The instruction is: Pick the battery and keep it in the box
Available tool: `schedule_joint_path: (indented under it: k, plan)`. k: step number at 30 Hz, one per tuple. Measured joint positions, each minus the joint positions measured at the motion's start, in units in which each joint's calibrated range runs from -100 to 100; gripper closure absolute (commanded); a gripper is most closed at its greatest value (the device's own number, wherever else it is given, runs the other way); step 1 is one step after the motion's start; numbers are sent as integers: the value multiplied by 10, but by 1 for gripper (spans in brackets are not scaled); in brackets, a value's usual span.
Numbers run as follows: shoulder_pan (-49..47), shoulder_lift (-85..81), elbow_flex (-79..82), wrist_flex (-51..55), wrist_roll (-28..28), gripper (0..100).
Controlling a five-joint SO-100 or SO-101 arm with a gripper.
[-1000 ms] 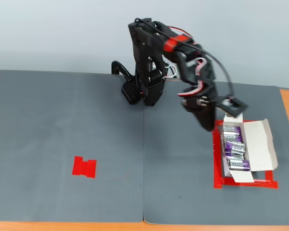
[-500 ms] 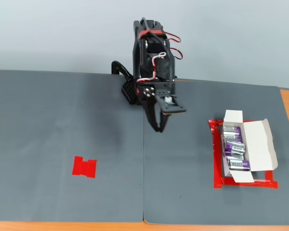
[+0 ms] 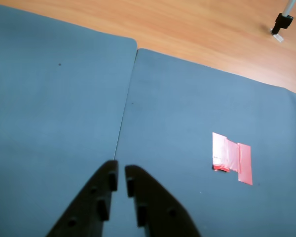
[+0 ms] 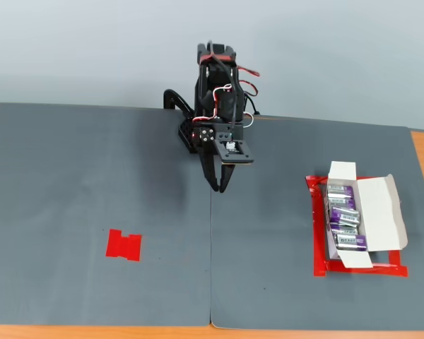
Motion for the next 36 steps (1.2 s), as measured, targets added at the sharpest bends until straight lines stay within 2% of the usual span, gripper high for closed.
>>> schedule_joint_path:
  k: [7,19,30,36]
  plan:
    - [-3,-73,96,0,0,98]
    - [-3,-79,199,0,-1,98]
    - [-3,-81,227,2,-76,98]
    - [-3,-81,227,12,-93,98]
